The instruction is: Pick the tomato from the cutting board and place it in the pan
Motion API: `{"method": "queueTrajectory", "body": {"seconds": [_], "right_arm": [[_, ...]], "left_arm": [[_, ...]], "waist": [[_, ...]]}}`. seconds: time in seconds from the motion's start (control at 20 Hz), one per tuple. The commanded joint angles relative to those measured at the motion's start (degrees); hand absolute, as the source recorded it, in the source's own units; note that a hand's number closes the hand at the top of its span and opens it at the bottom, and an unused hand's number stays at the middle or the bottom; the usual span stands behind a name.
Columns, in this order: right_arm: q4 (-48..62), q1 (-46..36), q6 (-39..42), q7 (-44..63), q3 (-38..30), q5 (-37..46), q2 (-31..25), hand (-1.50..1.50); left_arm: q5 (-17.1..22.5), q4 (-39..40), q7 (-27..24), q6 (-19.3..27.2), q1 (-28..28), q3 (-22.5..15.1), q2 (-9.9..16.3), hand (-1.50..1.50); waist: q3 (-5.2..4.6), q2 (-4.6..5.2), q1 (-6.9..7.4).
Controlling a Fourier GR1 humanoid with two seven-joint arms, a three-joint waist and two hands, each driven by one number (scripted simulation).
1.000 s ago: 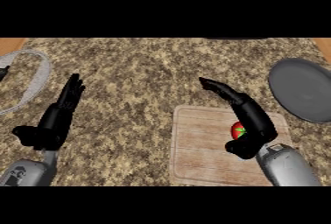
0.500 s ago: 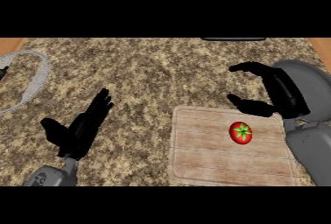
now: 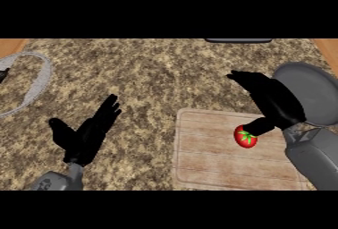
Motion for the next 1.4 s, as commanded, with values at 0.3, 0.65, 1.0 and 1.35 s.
{"method": "queueTrajectory", "body": {"seconds": [0.3,0.65,1.0,1.35], "right_arm": [[1.9,-8.78,33.64,30.78,15.35,8.47,5.42,-1.5],[8.09,-11.0,51.09,47.4,15.46,4.14,19.43,-1.5],[12.99,-10.08,50.6,54.44,11.2,7.05,29.78,-1.5],[9.96,-6.65,52.63,50.8,12.18,13.71,23.86,-1.5]], "left_arm": [[0.06,0.0,0.98,-0.2,-0.68,-0.17,-0.78,0.0],[-0.35,3.01,-0.7,-0.88,-2.25,1.23,-1.63,0.0],[-0.75,-0.1,0.9,-0.49,-0.12,1.45,-1.52,0.0],[-1.62,-1.99,1.27,-0.06,2.46,0.61,-2.61,0.0]], "waist": [[-0.04,0.12,1.38],[0.14,0.29,-0.17],[0.28,0.25,-0.06],[0.31,0.1,-0.35]]}}
